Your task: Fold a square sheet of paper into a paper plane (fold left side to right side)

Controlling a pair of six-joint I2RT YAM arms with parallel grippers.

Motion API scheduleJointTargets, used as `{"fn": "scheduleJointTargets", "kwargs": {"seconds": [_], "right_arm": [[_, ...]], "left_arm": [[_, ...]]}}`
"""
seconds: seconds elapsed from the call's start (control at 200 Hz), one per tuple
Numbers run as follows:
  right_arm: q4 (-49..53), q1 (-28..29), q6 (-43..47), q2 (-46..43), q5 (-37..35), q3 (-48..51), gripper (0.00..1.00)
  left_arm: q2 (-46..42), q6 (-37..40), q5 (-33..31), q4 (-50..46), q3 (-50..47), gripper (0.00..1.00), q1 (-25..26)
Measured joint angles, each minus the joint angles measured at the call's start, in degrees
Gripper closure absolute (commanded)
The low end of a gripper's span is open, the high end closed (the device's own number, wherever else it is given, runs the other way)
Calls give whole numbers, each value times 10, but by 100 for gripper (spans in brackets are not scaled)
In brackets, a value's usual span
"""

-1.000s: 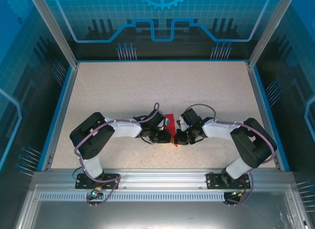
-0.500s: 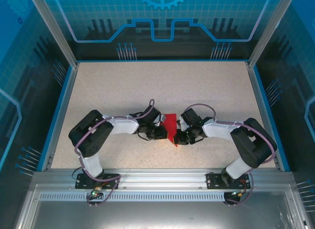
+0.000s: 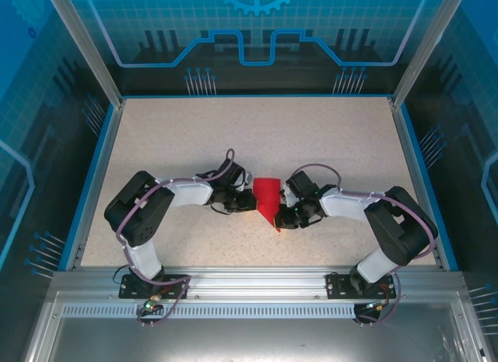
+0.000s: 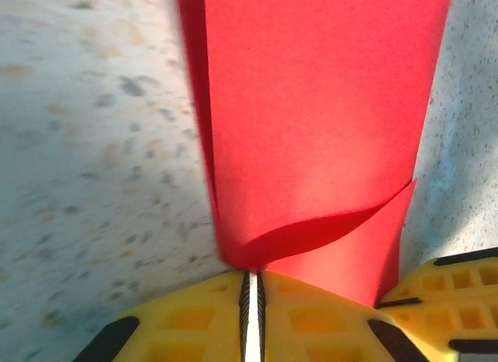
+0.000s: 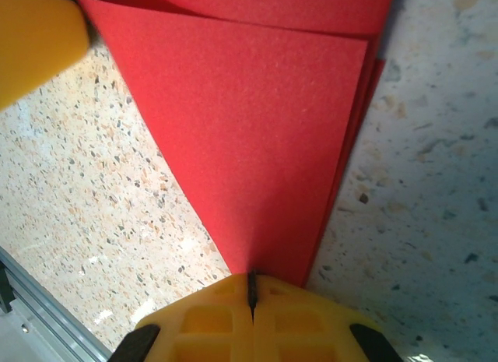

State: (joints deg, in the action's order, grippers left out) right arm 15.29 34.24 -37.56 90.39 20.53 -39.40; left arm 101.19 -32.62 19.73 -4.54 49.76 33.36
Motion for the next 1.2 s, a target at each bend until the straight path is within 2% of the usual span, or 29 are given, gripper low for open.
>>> {"fn": "scheduleJointTargets", "kwargs": {"seconds": [0.12,0.305,0.595,0.87,1.2], "right_arm": [[3,0,1,0,-2,-1,100],[3,2,1,0,-5,-2,100],[7,3,1,0,-6,-4,100],[8,3,1,1,-6,-4,100],[9,4,3,1,-8,-4,100]], "left_arm": [[-49,0,-13,-9,-24,85,-1],[-81,0,-5,3,-26,84,38],[-9,2,11,4,26,84,84],[35,16,10,3,38,85,84],[47,29,14,-6,49,85,74]]}}
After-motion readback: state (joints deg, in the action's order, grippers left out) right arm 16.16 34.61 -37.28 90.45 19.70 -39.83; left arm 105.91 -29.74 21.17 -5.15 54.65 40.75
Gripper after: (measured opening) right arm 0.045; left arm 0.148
